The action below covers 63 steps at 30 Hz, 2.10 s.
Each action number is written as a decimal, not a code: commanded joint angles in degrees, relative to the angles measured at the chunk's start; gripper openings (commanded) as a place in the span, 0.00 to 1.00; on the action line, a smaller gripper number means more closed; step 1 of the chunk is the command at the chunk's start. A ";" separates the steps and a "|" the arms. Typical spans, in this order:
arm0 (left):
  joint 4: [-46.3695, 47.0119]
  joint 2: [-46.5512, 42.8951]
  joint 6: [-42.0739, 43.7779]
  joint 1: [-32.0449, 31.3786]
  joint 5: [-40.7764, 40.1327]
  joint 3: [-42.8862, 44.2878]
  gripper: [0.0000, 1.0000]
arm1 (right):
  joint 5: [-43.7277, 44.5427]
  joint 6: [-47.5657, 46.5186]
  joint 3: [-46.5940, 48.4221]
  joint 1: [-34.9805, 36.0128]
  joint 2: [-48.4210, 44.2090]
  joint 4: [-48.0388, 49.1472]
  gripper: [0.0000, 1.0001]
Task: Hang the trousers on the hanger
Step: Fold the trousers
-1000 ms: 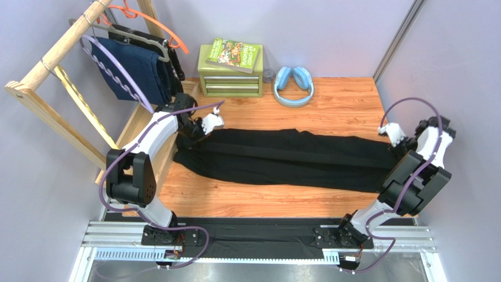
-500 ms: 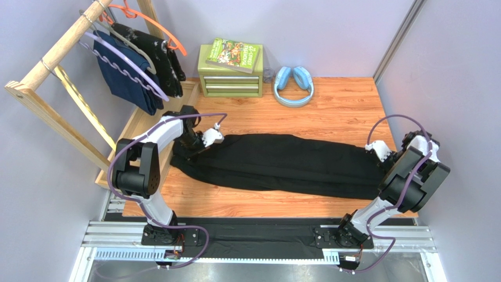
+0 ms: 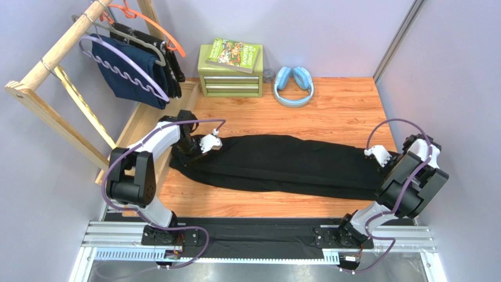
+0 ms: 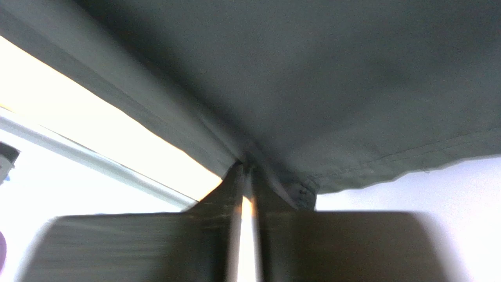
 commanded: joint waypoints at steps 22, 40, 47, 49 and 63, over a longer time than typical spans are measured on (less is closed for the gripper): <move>7.79 15.66 -18.64 -6.83 -5.55 13.56 0.58 | 11.18 20.09 7.55 10.09 10.84 4.48 0.62; 6.94 25.05 -24.08 -12.28 -9.43 22.23 0.60 | 21.58 22.44 14.39 6.66 18.68 3.73 0.75; 3.14 28.67 -22.60 -12.19 -11.18 32.00 0.56 | 12.35 27.45 20.46 10.18 14.54 -5.87 0.76; 3.05 27.01 -22.16 -12.19 -11.62 32.18 0.56 | 11.46 28.60 22.22 10.18 15.15 -7.27 0.75; 1.82 27.26 -22.51 -8.51 -21.46 24.98 0.38 | 6.98 37.57 26.09 9.74 17.62 -10.09 0.73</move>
